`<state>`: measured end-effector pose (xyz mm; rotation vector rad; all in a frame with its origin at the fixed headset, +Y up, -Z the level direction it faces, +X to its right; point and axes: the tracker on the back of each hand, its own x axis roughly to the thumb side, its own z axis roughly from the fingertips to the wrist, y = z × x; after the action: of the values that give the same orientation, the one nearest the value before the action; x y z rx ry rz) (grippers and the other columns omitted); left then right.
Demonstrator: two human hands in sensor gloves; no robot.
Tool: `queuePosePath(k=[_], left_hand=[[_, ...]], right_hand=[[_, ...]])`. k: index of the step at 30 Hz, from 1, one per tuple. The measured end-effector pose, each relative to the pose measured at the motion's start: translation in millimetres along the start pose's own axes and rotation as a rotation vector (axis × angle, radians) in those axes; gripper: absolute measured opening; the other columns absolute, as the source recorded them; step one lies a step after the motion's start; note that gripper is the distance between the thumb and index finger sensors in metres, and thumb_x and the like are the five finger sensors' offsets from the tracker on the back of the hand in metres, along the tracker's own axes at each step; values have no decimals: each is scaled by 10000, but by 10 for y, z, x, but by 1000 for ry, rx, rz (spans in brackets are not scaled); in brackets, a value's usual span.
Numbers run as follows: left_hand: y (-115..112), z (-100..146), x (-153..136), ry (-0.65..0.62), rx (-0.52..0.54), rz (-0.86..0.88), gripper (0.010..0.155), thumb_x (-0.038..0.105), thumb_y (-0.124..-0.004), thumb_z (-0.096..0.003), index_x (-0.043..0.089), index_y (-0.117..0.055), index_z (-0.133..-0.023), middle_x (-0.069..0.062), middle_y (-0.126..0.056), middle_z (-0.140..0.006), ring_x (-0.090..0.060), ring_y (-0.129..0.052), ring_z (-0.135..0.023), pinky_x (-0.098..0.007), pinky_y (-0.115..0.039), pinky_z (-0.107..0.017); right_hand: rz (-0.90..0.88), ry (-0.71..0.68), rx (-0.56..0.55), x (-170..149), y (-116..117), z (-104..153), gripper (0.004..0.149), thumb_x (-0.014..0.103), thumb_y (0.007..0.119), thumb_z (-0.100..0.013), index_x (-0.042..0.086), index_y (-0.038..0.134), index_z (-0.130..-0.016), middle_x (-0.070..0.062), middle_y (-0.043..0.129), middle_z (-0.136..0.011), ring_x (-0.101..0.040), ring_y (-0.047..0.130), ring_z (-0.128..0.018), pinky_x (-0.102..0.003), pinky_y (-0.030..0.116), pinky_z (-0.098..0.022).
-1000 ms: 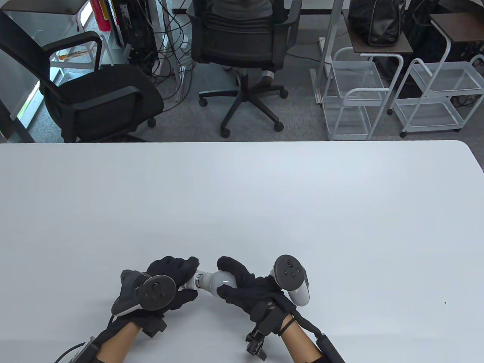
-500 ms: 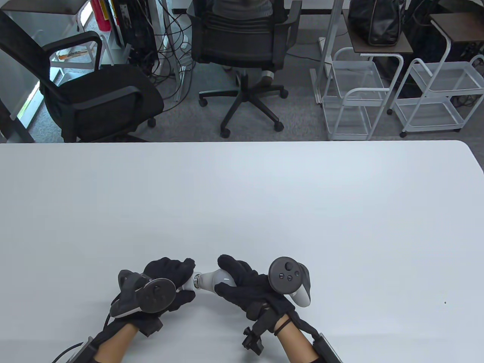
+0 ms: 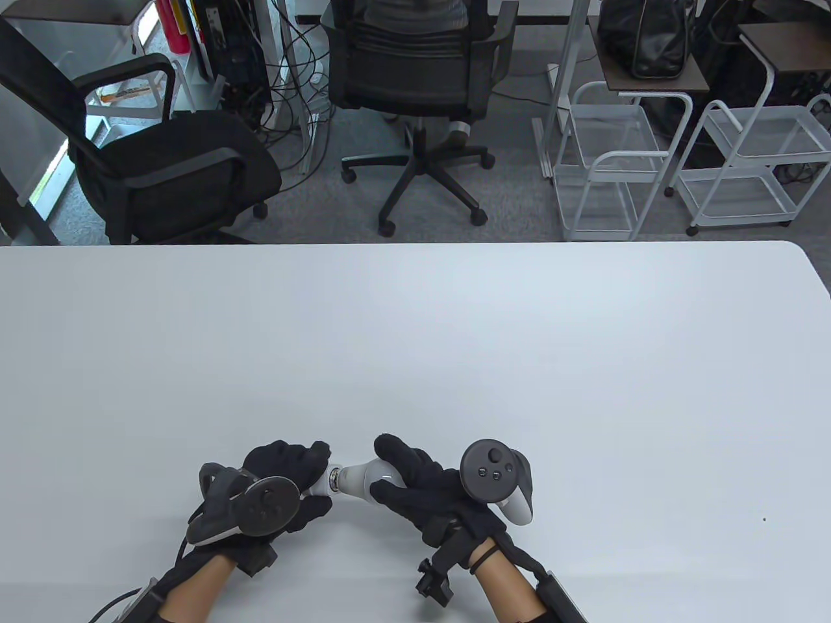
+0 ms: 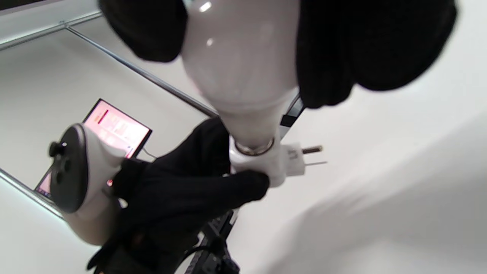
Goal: Screw light bulb into light bulb socket (Screw with right hand)
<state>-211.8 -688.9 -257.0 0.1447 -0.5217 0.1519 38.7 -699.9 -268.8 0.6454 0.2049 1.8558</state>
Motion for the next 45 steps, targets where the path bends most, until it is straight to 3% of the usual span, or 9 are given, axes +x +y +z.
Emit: queuePosePath(k=[4, 9, 12, 18, 22, 25, 38, 41, 45], left_hand=[[-5, -3, 6, 1, -5, 7, 745, 535, -922, -433, 145, -699, -1028, -126, -916, -851, -309, -886, -782, -567, -681, -666], [4, 0, 16, 12, 6, -42, 745, 533, -925, -434, 127, -710, -1021, -139, -924, -835, -318, -891, -766, -574, -680, -656], [20, 10, 77, -6, 33, -133, 746, 543, -918, -429, 138, -710, -1020, -124, -929, -836, -304, -898, -768, -566, -692, -660], [23, 7, 39, 14, 34, -37, 745, 538, -919, -432, 137, -706, -1023, -126, -926, -840, -305, -897, -769, -565, -692, -655], [28, -2, 26, 17, 25, -36, 746, 540, -920, -429, 132, -712, -1018, -126, -932, -833, -304, -904, -762, -565, -698, -653], [27, -3, 16, 21, 17, -29, 747, 537, -926, -427, 126, -716, -1015, -132, -935, -830, -309, -906, -760, -568, -698, -651], [-5, -19, 2, 19, -19, 21, 745, 543, -919, -432, 99, -734, -1001, -135, -953, -805, -312, -921, -735, -570, -710, -632], [-12, -11, 28, 22, -6, -4, 746, 541, -921, -432, 98, -727, -1000, -142, -948, -804, -315, -917, -734, -572, -704, -632], [7, -9, 58, -3, -6, -40, 746, 544, -919, -431, 101, -730, -1001, -137, -952, -805, -311, -921, -735, -568, -710, -634]], right_hand=[[-18, 6, -52, -13, -13, 10, 527, 315, 684, -603, 71, 513, -1037, -484, 584, -854, -498, 875, -524, -536, 781, -333], [-27, -21, -4, 5, 21, 2, 599, 270, 749, -568, 80, 465, -1059, -428, 475, -955, -535, 805, -598, -569, 733, -393], [-14, -5, -21, -4, 17, -3, 596, 289, 719, -582, 52, 450, -1058, -462, 517, -907, -503, 849, -557, -539, 767, -360], [-93, -5, -69, -89, -41, 2, 535, 305, 677, -607, 72, 490, -1051, -508, 612, -810, -490, 883, -518, -535, 786, -323], [-107, -11, -23, -94, -13, -7, 598, 276, 719, -585, 27, 441, -1052, -420, 433, -979, -542, 817, -595, -571, 748, -387], [-92, -22, -15, -100, -9, -9, 603, 262, 734, -575, 39, 440, -1051, -403, 453, -984, -558, 803, -627, -597, 735, -412], [-24, -45, -37, -61, -14, -14, 587, 280, 723, -584, 24, 464, -1044, -442, 522, -914, -524, 854, -560, -564, 772, -357], [-1, -11, -68, -78, -12, -11, 598, 321, 670, -603, -62, 463, -1013, -473, 643, -780, -471, 908, -490, -522, 808, -299], [-62, 8, -84, -134, -29, -9, 574, 345, 666, -608, -34, 515, -1012, -480, 711, -695, -446, 934, -442, -506, 822, -258]])
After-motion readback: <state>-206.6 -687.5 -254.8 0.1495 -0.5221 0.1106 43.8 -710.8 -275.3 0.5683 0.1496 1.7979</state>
